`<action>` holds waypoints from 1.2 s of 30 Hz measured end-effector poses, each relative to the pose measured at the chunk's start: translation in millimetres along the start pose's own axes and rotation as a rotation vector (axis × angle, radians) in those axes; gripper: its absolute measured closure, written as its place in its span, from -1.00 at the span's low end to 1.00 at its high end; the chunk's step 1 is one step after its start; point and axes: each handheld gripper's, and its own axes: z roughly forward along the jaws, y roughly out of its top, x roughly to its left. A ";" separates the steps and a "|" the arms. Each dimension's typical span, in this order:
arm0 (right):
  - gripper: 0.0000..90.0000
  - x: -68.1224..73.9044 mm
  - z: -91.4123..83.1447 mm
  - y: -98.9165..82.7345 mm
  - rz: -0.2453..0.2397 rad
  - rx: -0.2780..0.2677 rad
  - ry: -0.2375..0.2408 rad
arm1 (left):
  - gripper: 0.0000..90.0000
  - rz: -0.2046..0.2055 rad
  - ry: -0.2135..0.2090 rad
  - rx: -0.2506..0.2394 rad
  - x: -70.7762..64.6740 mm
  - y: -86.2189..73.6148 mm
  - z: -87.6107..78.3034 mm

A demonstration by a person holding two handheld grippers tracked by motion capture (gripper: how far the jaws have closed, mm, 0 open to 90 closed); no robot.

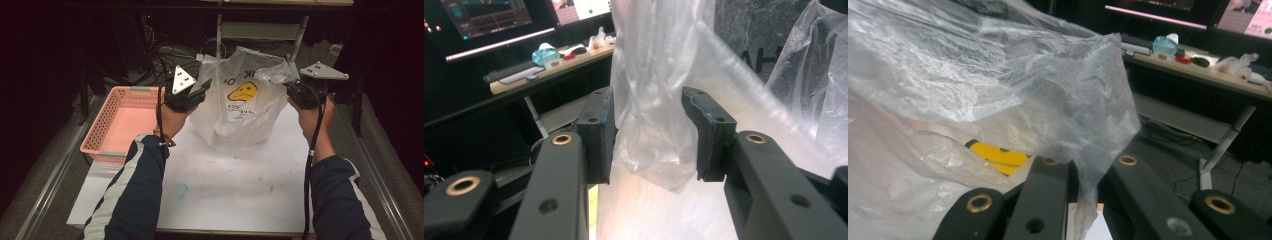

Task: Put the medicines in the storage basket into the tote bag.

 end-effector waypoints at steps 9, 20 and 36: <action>0.70 -8.7 7.7 -9.2 0.014 0.021 -0.044 | 0.14 -0.001 -0.002 0.061 -6.1 -28.3 6.8; -0.01 -7.9 -8.3 -9.6 0.036 -0.068 -0.041 | 0.49 0.000 0.051 0.067 -4.3 -34.9 7.7; -0.34 -2.1 -27.2 5.6 0.011 -0.115 0.008 | 0.88 0.043 0.194 0.143 16.3 -22.7 20.1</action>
